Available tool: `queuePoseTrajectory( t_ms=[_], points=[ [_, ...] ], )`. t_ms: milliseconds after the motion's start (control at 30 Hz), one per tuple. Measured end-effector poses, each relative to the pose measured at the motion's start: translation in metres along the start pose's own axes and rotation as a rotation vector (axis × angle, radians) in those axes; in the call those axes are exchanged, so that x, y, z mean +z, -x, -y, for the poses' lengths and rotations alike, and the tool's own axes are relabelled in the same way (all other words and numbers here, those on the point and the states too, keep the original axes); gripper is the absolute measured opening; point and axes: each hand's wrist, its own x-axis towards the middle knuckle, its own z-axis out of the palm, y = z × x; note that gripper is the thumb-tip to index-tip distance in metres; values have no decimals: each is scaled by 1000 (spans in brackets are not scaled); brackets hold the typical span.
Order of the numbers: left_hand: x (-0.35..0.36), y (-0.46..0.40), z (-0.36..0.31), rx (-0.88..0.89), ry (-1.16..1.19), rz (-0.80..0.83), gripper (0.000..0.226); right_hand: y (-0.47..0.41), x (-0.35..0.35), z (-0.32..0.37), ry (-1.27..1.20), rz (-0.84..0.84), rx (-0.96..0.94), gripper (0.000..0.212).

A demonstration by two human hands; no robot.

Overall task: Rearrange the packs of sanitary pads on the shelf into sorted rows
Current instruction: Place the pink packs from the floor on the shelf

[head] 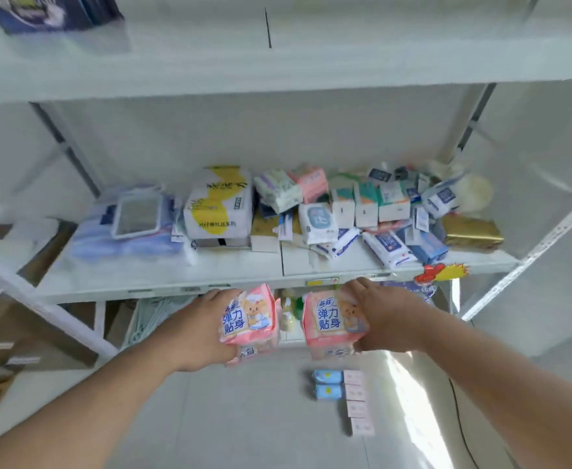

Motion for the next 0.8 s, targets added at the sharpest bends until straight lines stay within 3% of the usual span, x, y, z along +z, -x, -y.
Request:
queuePoseTrajectory(
  t_ms=[167,400,600,800],
  points=[
    [-89,67,10,80,154,-68,90,42,-88,55,-42,-117,29,90],
    [-204,152,10,190,10,-235,98,83,-189,126,-36,-237,15,80],
    [-301,187,2,229,-78,-315,77,94,-271,164,-48,-334,-22,68],
    [-381,168,-3,198,-37,-348,58,63,-335,161,-29,-434,-48,66]
  ],
)
